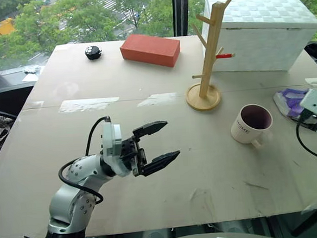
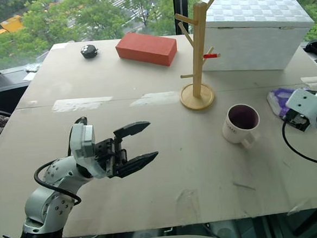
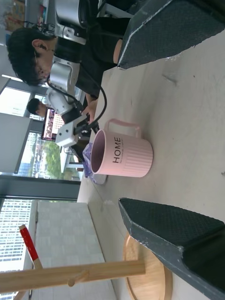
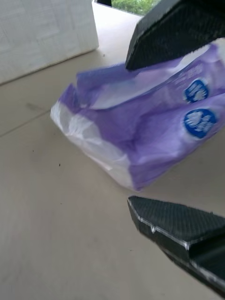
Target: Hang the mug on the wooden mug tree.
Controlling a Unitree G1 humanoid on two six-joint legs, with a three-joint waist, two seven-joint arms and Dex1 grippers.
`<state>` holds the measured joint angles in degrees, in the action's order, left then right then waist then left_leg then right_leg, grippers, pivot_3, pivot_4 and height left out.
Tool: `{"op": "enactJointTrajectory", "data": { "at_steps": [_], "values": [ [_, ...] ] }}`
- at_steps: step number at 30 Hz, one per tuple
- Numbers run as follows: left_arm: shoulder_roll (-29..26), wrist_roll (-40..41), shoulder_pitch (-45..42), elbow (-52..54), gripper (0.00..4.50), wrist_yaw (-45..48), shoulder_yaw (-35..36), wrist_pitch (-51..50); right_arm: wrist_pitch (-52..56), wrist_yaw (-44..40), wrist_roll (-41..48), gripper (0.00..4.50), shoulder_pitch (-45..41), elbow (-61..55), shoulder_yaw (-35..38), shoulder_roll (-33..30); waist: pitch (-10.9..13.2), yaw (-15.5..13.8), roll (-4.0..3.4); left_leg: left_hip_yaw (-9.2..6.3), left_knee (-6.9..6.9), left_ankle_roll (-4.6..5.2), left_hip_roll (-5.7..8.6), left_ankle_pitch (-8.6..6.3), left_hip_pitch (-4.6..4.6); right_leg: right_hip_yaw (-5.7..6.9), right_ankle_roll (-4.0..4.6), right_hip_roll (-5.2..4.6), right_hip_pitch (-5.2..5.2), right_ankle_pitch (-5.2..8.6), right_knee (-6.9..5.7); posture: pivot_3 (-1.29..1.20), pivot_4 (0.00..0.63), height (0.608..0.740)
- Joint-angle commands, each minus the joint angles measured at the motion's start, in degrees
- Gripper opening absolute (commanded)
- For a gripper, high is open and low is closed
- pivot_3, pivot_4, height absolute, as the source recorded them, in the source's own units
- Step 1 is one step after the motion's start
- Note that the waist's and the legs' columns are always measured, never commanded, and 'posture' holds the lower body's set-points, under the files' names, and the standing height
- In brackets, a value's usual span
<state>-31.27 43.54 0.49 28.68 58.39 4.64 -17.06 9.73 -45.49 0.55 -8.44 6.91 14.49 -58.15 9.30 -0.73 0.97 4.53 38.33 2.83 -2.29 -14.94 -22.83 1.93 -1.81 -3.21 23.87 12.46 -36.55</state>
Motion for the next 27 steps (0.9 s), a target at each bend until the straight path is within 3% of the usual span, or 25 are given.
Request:
{"op": "enactJointTrajectory", "data": {
  "at_steps": [1, 5, 10, 13, 19, 27],
  "values": [
    [-1.24, 0.41, 1.07, 1.99, 4.5, 1.43, 1.42, 1.32, 24.57, -3.42, 12.53, 4.45, 11.36, -23.39, 16.8, 2.79, -0.01, -0.44, 0.0, -0.02, 0.0, 0.0, -0.02, 0.0, -0.02, 0.0, 0.01, -0.03, 0.01, 0.0, 0.0, 0.0, 0.15, 0.74],
    [-1.59, 0.92, 0.51, 1.38, 4.5, 1.43, 1.59, 0.89, 47.31, -1.9, 25.14, 4.45, 27.77, -51.57, 26.31, 12.59, -0.07, -0.64, 0.05, -0.36, -0.03, -0.03, -0.08, -0.02, 0.0, 0.23, 0.04, -0.04, -0.12, 0.21, 0.02, 0.0, 0.15, 0.74],
    [-2.02, 0.88, -0.09, 0.89, 4.5, 2.88, 0.98, 0.3, 56.91, 12.51, 27.5, 4.45, 29.13, -64.84, 21.49, 28.29, -0.1, 0.41, -0.02, -0.29, 0.07, -0.04, -0.09, -0.03, 0.17, 0.15, 0.07, -0.03, -0.11, 0.19, -0.06, 0.0, 0.15, 0.74],
    [-2.83, 1.17, -0.37, 0.67, 4.5, 4.02, 1.07, -0.2, 56.1, 20.27, 25.25, 4.45, 28.66, -66.33, 14.66, 35.5, -0.13, 0.5, 0.06, -0.34, 0.09, -0.28, -0.05, -0.16, 0.18, 0.12, 0.07, -0.3, 0.0, 0.19, -0.03, 0.0, 0.15, 0.74],
    [-4.2, 2.06, 0.35, 1.51, 4.5, 4.93, 1.71, -1.17, 50.57, 32.08, 17.76, 4.45, 24.18, -62.53, 2.06, 40.93, -0.19, 0.6, 0.1, -0.33, 0.06, -0.07, 0.08, -0.04, 0.04, 0.13, 0.09, -0.46, 0.05, 0.17, -0.06, 0.0, 0.15, 0.74],
    [-6.28, 3.1, 2.92, 5.11, 4.5, 4.12, 2.95, -2.16, 44.89, 40.08, 9.55, 4.45, 19.78, -55.02, -1.17, 41.94, -0.18, 0.32, 0.09, -0.21, -0.08, -0.07, 0.13, -0.03, -0.19, 0.05, 0.17, -0.11, 0.3, 0.17, 0.0, 0.0, 0.15, 0.74]
  ]
}}
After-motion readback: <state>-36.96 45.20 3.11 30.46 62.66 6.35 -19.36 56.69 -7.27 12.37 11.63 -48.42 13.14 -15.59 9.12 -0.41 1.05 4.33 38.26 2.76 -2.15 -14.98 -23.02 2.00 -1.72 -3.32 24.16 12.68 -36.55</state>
